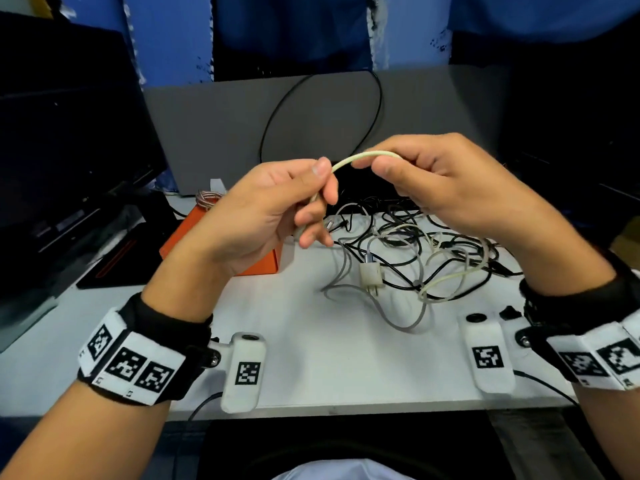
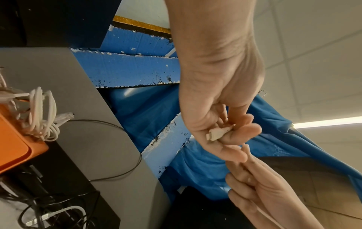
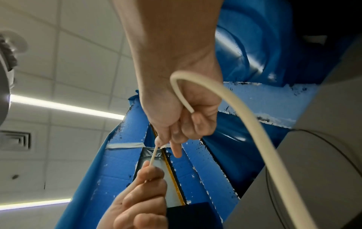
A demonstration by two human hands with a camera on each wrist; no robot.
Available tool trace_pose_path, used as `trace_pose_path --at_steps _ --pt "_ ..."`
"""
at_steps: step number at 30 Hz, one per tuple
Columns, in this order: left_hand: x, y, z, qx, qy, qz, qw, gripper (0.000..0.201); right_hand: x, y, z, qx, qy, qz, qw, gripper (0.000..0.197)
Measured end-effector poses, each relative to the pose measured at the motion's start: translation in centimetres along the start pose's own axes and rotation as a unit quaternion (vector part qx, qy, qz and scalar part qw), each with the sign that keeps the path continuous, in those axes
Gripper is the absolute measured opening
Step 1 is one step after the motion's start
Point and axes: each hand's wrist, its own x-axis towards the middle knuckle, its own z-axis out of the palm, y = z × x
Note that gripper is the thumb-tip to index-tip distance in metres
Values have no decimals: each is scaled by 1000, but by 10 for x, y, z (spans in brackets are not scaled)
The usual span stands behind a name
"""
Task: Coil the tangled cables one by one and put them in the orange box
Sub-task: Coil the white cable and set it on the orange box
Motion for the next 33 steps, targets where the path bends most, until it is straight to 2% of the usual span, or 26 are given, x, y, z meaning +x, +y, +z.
trace_pose_path --at_steps 4,6,9,12,14,16,17,19,21,23,25,27,29,31,33 --pt "1 4 2 -5 43 -52 998 37 3 7 3 39 35 3 999 24" --pt "-2 8 -2 -55 25 -34 998 31 4 11 5 46 27 28 998 27" --pt "-2 13 -6 -199 24 30 979 26 2 11 15 -20 -52 61 997 33" --pt "4 9 -7 -252 91 87 960 32 -4 -4 32 -62 -172 45 982 32" --pt "5 4 -4 -175 146 106 968 33 -6 -12 40 -52 -205 16 977 33" --pt "5 -1 2 -15 180 126 975 33 -7 -14 40 -48 -217 -17 975 35" --pt "6 -3 5 67 185 146 969 31 -8 -15 37 -35 -222 -22 974 35" --pt "6 -6 5 184 175 183 950 29 -9 -17 26 30 -199 -11 980 27" --pt "4 -4 2 237 148 170 945 28 -8 -19 15 102 -115 2 988 14" --pt "2 -2 -2 223 88 125 963 29 -5 -15 8 142 -1 2 990 7" --pt "-1 -2 -3 164 25 87 982 31 -2 -11 10 128 56 -7 990 7" --pt "-1 -3 -4 80 -9 67 994 32 -2 -9 17 53 51 -18 997 14" --pt "0 -6 -3 -6 -23 64 998 31 -3 -6 24 10 6 -20 1000 24" --pt "3 -9 -1 -55 -22 60 996 33 -4 -6 27 37 -28 -2 999 31" --pt "5 -13 0 -68 -20 53 996 38 -2 -4 25 79 -28 28 996 35"
